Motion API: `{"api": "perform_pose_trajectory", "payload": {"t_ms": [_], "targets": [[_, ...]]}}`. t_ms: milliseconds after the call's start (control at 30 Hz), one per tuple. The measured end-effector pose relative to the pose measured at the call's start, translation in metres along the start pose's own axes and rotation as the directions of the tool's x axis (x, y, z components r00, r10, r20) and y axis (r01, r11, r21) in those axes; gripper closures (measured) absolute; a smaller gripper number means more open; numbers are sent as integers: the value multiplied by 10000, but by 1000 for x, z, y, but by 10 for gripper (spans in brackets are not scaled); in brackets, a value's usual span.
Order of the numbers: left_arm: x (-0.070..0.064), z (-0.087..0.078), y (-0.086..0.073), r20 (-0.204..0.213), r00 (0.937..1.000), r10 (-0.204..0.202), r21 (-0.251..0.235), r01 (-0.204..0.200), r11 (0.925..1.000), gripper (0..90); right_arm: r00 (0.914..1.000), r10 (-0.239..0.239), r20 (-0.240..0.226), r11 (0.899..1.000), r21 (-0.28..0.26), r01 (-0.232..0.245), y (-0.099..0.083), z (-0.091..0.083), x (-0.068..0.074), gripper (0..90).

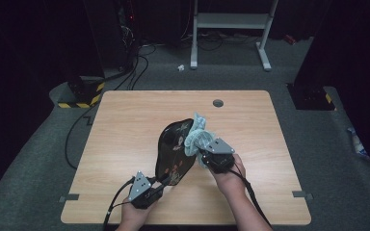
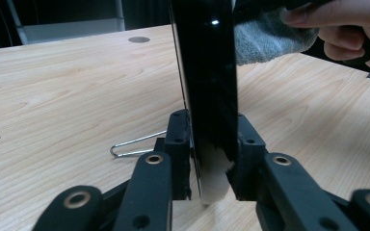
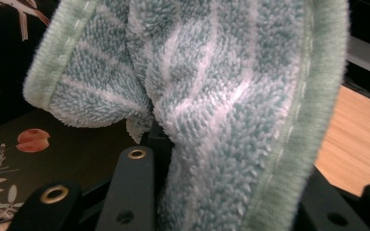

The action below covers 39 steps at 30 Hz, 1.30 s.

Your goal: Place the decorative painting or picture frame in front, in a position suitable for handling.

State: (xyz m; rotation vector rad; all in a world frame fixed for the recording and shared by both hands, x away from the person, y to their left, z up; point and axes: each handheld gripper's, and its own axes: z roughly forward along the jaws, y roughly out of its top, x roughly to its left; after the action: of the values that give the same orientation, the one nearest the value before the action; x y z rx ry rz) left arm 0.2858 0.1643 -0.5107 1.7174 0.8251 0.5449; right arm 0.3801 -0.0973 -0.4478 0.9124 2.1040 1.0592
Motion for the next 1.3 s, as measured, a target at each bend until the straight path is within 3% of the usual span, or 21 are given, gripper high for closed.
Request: {"api": "perform_pose_trajectory", "payload": {"t_ms": [167, 300, 500, 600, 733, 867, 967, 1167, 1267, 1300], "targets": [[2, 0, -1, -84, 9999, -104, -13, 104, 9999, 766, 9999, -109, -77, 9999, -76, 108, 1, -3, 4, 657], [2, 0, -1, -144, 9999, -44, 9, 44, 10000, 767, 9970, -650, -413, 9973, -356, 635, 3, -11, 25, 658], [1, 0, -1, -180, 9998, -123, 6, 123, 9999, 768, 9788, -1758, -1055, 9810, -1018, 1652, 10, -33, 72, 658], [0, 0, -1, -186, 9997, -141, 8, 141, 9999, 768, 9682, -2137, -1303, 9721, -1261, 1976, 15, -42, 87, 658], [1, 0, -1, -189, 9997, -150, 15, 151, 9999, 769, 9631, -2305, -1391, 9679, -1344, 2122, 19, -45, 93, 657], [1, 0, -1, -164, 9998, -115, 43, 115, 9999, 769, 9692, -2080, -1316, 9734, -1251, 1919, 17, -40, 83, 658], [1, 0, -1, -135, 9998, -113, 31, 113, 9999, 768, 9795, -1561, -1269, 9846, -985, 1442, 13, -31, 67, 658], [2, 0, -1, -124, 9999, 8, 53, -7, 10000, 768, 9959, -714, -561, 9969, -381, 693, 6, -12, 27, 658], [2, 0, -1, -109, 9999, -4, 34, 5, 10000, 767, 9986, -380, -364, 9991, -196, 374, 3, -5, 15, 658], [2, 0, -1, -109, 9999, -4, 34, 5, 10000, 767, 10000, -68, -34, 9999, 93, 69, -2, 4, 0, 658]]}}
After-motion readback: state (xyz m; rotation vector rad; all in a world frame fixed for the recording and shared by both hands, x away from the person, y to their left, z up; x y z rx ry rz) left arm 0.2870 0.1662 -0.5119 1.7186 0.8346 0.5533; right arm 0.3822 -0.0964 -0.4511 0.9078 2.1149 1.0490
